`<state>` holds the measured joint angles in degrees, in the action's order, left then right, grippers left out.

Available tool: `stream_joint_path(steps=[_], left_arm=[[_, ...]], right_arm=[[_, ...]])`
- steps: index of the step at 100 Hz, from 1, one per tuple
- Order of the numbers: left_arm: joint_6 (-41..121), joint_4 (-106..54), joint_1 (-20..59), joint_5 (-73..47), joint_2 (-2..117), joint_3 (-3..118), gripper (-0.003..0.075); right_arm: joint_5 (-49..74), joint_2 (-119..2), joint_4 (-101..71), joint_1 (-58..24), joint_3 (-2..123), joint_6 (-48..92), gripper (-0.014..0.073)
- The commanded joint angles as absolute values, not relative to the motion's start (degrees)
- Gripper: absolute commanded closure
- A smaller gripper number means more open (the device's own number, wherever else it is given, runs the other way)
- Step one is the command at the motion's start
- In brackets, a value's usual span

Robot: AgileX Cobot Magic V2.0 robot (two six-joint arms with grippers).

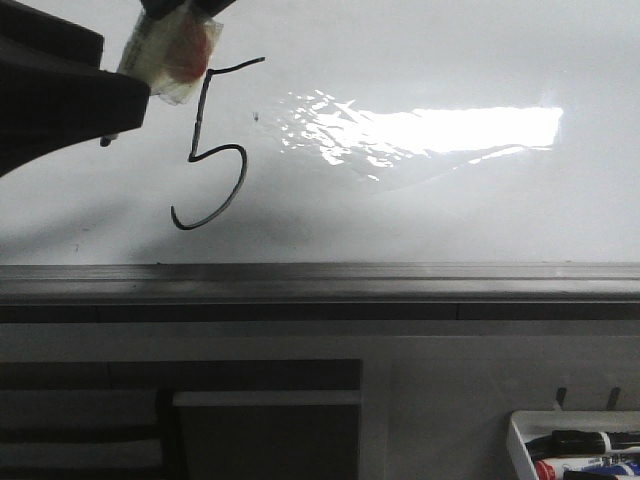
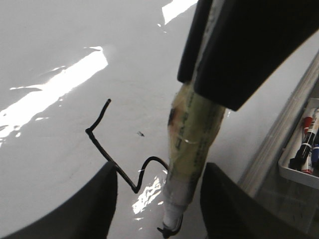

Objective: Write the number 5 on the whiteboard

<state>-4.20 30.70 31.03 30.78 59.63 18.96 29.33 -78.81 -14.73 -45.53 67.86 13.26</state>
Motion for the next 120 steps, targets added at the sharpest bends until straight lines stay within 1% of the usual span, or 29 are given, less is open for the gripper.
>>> stream_joint_path(steps=[1,12,15,18,19,23,26,30,33,37,59,65,70,74,77,79,82,87,90,95,104,107,111,120], left_arm=[[-4.82,31.45,31.5,35.05,60.27,20.62,0.0375],[-4.82,33.09,31.5,35.39,61.46,20.62,0.0378],[-4.82,33.09,31.5,35.45,61.74,20.62,0.0396],[-4.82,33.25,31.5,35.45,61.94,20.62,0.0433],[-4.82,33.38,31.5,35.45,61.86,20.62,0.0433],[-4.82,33.63,31.5,35.55,62.0,20.62,0.0509],[-4.82,33.77,31.5,35.77,62.0,20.62,0.0547],[-4.82,33.99,31.5,36.16,62.0,20.62,0.0636],[-4.82,34.13,31.5,36.41,62.0,20.62,0.0673],[-4.82,34.8,31.5,36.72,62.0,20.62,0.0741],[-4.82,35.77,31.5,37.03,62.0,20.62,0.0741],[-4.82,35.77,31.5,37.03,62.0,20.62,0.0741],[-4.82,35.77,31.5,37.03,62.0,20.62,0.0741],[-5.87,35.77,31.5,37.03,62.0,20.62,0.0741],[-7.45,35.39,31.5,36.91,62.0,20.62,0.0741],[-8.71,34.98,31.5,36.65,62.0,20.62,0.0741],[-10.7,34.36,31.5,36.42,62.0,20.62,0.0741],[-14.65,32.29,31.5,35.7,62.0,20.62,0.0741],[-16.88,30.21,31.5,34.99,62.0,20.62,0.0741],[-20.52,24.55,31.5,33.44,62.0,20.62,0.0741],[-22.41,8.79,31.5,28.39,62.0,21.04,0.0741],[-22.41,6.2,31.5,26.5,62.0,21.66,0.0741],[-22.41,2.26,31.5,20.72,62.0,23.21,0.0741],[-22.41,0.0,31.5,9.15,62.23,27.71,0.0741]], right_arm=[[26.3,-77.21,-14.84,-46.09,69.5,14.02,0.0655],[27.05,-77.21,-14.84,-46.18,69.5,14.02,0.0655],[27.49,-77.21,-14.94,-46.18,69.5,14.02,0.0655],[27.94,-77.21,-14.94,-46.18,69.5,14.02,0.0655],[27.94,-77.21,-14.94,-46.18,69.5,14.02,0.0655],[28.34,-77.21,-14.94,-46.18,69.5,14.02,0.0655],[28.44,-77.21,-14.94,-46.18,69.5,14.02,0.0655],[28.44,-77.21,-14.94,-46.18,69.5,14.02,0.0655],[28.57,-77.21,-14.94,-46.18,69.5,14.02,0.0655],[28.76,-77.24,-14.94,-46.18,69.5,14.02,0.0655],[29.46,-78.21,-15.44,-46.18,69.4,14.02,0.0655],[29.46,-78.34,-15.44,-46.18,69.4,14.02,0.0639],[29.31,-78.34,-15.44,-46.18,69.4,14.02,0.0574],[28.62,-78.34,-15.44,-46.18,69.4,14.02,0.048],[27.9,-78.34,-15.07,-46.07,69.4,14.02,0.0385],[27.55,-78.34,-14.5,-46.07,69.4,14.02,0.0346],[26.75,-78.22,-13.61,-45.84,69.4,14.02,0.0253],[25.48,-77.7,-12.19,-45.27,69.4,14.02,0.0151],[25.0,-77.42,-11.25,-44.93,69.4,14.02,0.0118],[24.56,-76.35,-10.34,-44.26,69.4,14.02,0.0107],[25.51,-74.52,-9.95,-43.19,69.4,14.02,0.0132],[26.04,-73.94,-9.95,-42.82,69.4,14.02,0.0141],[27.02,-73.25,-9.95,-42.56,69.4,14.02,0.0151],[28.99,-72.04,-9.95,-42.27,69.4,14.02,0.0171]])
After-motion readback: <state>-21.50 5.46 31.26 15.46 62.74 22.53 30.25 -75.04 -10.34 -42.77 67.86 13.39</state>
